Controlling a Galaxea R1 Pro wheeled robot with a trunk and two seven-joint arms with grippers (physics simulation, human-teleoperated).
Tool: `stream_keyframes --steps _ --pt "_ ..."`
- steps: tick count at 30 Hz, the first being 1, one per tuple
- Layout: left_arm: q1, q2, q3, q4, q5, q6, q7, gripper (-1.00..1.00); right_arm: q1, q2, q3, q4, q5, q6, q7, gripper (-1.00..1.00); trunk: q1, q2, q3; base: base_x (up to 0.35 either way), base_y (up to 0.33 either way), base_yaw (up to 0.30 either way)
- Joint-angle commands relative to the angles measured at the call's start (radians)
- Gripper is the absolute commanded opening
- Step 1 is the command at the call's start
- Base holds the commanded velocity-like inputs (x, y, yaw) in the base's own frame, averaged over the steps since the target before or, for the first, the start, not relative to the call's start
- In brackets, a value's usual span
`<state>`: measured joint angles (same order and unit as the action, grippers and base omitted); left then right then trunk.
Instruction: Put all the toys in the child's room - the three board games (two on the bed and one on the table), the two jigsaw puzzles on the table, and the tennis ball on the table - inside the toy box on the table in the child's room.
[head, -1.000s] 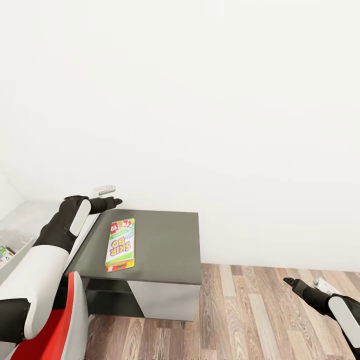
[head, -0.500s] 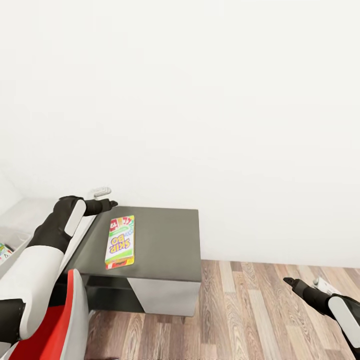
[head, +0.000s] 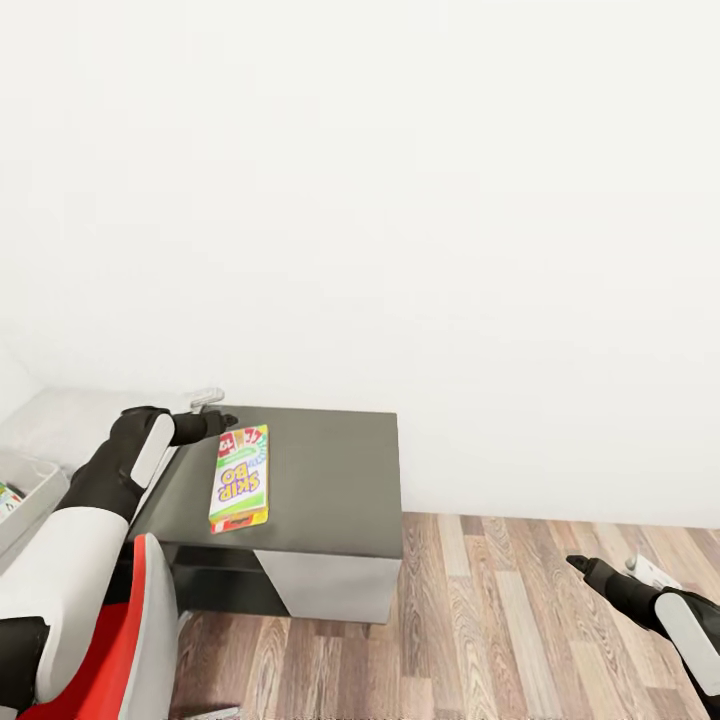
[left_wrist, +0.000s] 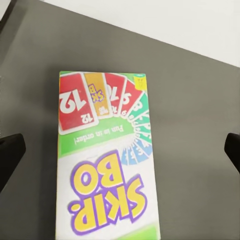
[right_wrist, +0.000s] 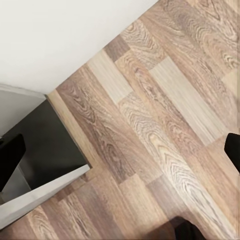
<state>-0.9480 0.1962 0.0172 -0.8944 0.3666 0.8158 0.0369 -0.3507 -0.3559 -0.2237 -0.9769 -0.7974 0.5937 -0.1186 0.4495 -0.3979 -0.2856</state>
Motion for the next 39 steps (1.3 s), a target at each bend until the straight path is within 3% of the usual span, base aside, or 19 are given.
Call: stream_keyframes --steps 1,23,39 --pt "-0.001 0.001 0.001 -0.001 0.007 0.005 0.004 1.00 -0.001 0.000 0.000 -0.002 -0.009 0.004 -0.009 1.00 0.001 -0.002 -0.004 0.000 0.000 0.000" --pt "0.004 0.006 0.004 0.000 0.001 -0.005 0.000 1.00 -0.001 0.000 0.000 -0.004 -0.002 0.001 -0.009 1.00 0.001 -0.002 -0.039 0.001 0.000 0.000" --pt "0.005 0.005 0.003 0.000 0.000 -0.014 0.005 1.00 -0.001 0.000 -0.002 -0.007 -0.003 -0.002 -0.009 1.00 0.001 -0.002 -0.042 0.071 0.000 0.000"
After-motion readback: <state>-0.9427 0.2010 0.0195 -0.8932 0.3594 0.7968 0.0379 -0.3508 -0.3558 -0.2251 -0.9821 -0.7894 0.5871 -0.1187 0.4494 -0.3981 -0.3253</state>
